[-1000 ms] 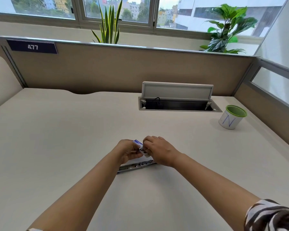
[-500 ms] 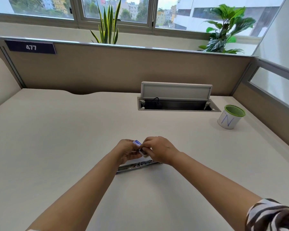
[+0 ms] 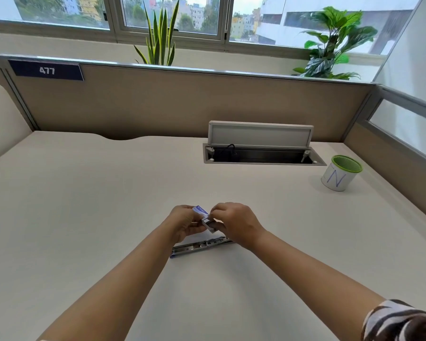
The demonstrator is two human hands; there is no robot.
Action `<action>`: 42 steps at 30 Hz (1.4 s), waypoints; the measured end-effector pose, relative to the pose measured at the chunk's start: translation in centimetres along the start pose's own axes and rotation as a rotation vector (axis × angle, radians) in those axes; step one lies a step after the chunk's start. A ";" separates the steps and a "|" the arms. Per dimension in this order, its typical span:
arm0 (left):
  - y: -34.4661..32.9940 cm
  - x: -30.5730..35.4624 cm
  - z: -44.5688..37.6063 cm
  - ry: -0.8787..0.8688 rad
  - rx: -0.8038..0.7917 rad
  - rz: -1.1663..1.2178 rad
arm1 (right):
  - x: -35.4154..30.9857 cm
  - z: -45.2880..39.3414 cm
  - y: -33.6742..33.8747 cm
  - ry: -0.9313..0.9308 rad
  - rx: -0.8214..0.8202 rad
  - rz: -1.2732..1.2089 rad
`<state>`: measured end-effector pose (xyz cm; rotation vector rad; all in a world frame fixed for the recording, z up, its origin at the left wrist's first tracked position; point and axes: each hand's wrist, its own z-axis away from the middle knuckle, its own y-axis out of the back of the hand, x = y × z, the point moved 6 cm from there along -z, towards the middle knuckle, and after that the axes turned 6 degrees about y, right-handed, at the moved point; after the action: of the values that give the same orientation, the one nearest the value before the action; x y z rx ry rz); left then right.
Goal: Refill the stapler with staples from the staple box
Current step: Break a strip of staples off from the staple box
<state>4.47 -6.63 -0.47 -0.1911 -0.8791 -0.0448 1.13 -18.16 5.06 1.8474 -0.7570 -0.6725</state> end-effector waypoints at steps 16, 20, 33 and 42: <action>-0.1 -0.3 -0.1 0.011 -0.011 0.004 | 0.0 0.2 -1.5 0.028 -0.119 0.059; 0.1 -0.4 -0.4 0.022 0.002 0.014 | 0.5 0.4 -0.7 -0.094 -0.061 -0.090; 0.0 -0.3 -0.3 0.026 -0.004 -0.007 | 1.2 0.3 -0.1 -0.292 -0.099 -0.301; -0.1 -0.1 -0.1 0.025 -0.023 -0.011 | 1.2 0.1 0.1 -0.332 -0.150 -0.220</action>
<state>4.48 -6.76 -0.66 -0.2067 -0.8552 -0.0669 1.84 -19.14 4.98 1.7162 -0.6967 -1.1675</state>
